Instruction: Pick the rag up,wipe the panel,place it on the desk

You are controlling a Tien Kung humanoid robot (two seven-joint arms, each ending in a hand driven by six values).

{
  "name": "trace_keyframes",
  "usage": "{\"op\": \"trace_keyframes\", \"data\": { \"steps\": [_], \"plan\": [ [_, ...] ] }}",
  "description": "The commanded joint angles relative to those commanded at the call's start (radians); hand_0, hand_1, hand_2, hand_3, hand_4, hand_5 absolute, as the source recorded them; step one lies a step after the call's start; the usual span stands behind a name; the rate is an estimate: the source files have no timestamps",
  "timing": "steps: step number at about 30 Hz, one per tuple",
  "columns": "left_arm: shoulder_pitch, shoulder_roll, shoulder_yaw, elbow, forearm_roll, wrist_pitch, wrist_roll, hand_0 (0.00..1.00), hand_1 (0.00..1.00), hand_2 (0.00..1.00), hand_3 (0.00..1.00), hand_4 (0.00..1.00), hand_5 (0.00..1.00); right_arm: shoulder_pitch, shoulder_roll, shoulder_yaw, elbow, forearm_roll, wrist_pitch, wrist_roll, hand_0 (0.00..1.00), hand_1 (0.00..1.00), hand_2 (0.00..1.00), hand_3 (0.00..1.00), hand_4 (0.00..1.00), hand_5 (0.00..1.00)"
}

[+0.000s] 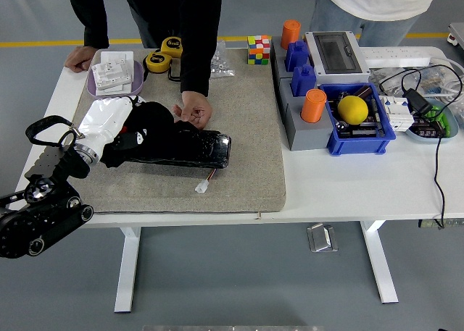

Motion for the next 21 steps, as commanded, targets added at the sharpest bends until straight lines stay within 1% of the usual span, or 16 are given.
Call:
{"op": "trace_keyframes", "data": {
  "steps": [12, 21],
  "plan": [
    [-0.007, -0.031, 0.043, -0.008, -0.006, 0.000, 0.005, 0.287, 0.182, 0.636, 0.694, 0.491, 0.002, 0.000, -0.005, -0.004, -0.001, 0.004, 0.002, 0.000, 0.792, 0.678, 0.718, 0.661, 0.998, 0.509],
    [-0.022, -0.052, 0.069, -0.023, -0.010, -0.001, 0.011, 0.285, 0.182, 0.636, 0.693, 0.491, 0.002, 0.001, -0.007, -0.011, -0.001, 0.007, 0.003, 0.000, 0.792, 0.677, 0.719, 0.661, 0.998, 0.509]
  ]
}}
